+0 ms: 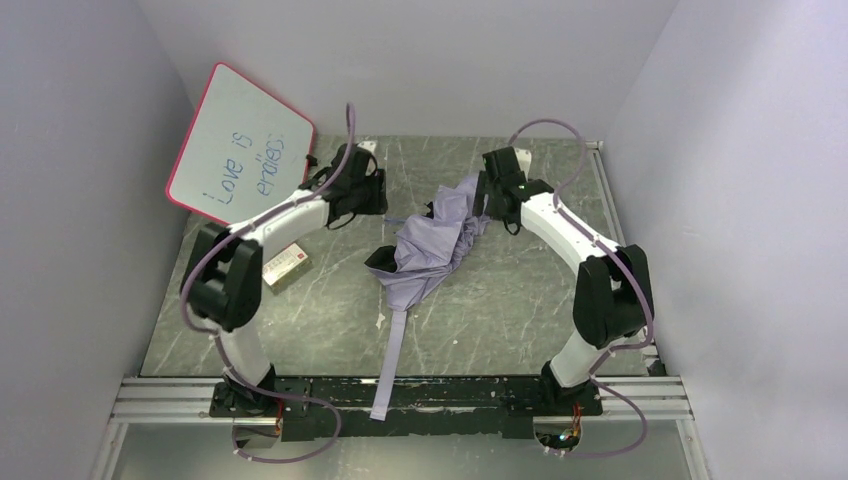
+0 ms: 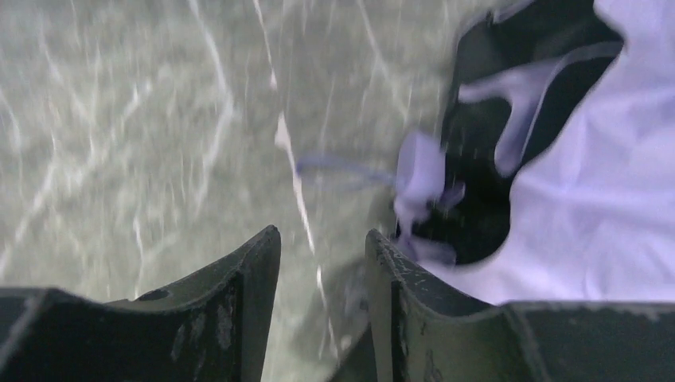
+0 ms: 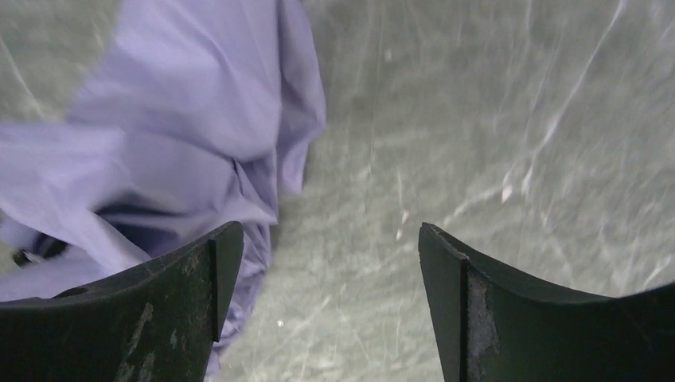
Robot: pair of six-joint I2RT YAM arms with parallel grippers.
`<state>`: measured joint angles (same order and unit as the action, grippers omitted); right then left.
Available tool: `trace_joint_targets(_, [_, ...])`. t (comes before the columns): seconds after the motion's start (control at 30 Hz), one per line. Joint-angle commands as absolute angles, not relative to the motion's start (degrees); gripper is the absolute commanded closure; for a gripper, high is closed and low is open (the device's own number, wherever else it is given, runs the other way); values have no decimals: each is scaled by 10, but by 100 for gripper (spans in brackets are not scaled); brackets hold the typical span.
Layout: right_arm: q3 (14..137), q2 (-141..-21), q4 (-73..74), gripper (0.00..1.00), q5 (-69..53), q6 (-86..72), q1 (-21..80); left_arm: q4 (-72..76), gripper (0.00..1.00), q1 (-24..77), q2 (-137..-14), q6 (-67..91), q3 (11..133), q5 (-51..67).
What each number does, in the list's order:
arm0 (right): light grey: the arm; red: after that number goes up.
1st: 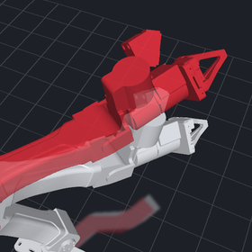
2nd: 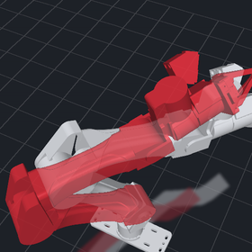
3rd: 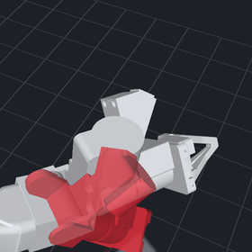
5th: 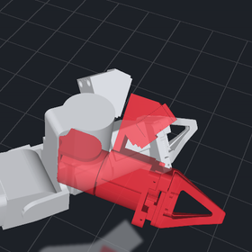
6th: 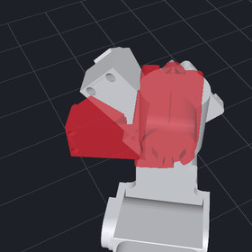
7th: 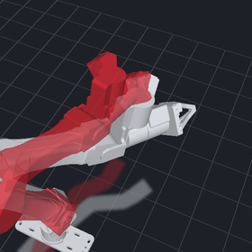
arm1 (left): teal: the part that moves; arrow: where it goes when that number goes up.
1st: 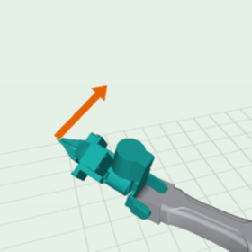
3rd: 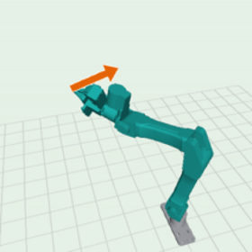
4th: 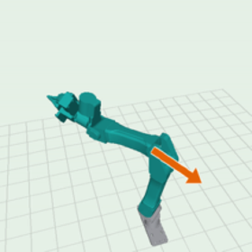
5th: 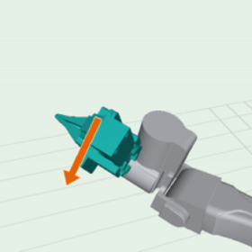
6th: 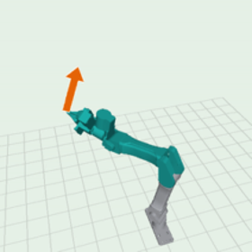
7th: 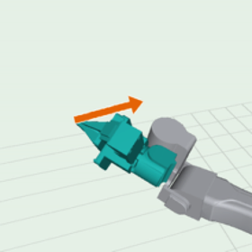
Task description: Put away the umbrella
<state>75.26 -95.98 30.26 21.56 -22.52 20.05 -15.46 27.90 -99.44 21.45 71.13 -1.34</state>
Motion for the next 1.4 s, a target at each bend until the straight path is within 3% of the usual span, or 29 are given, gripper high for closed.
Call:
trace_joint_targets(0.0, [676,-918,324,18,187,-316,204,-133,53,275,-1077,184,803,-42])
trace_joint_targets(0.2, [588,-892,273,21,116,-359,206,-94,54,273,-1166,174,855,-16])
trace_joint_targets(0.47, [587,-952,215,24,79,-362,207,-120,56,275,-1247,141,925,24])
trace_joint_targets(0.97, [704,-1072,164,23,54,-255,182,-88,58,323,-1208,136,791,106])
trace_joint_targets(1.37, [732,-1027,227,14,117,-142,152,-132,57,281,-1144,139,824,19])
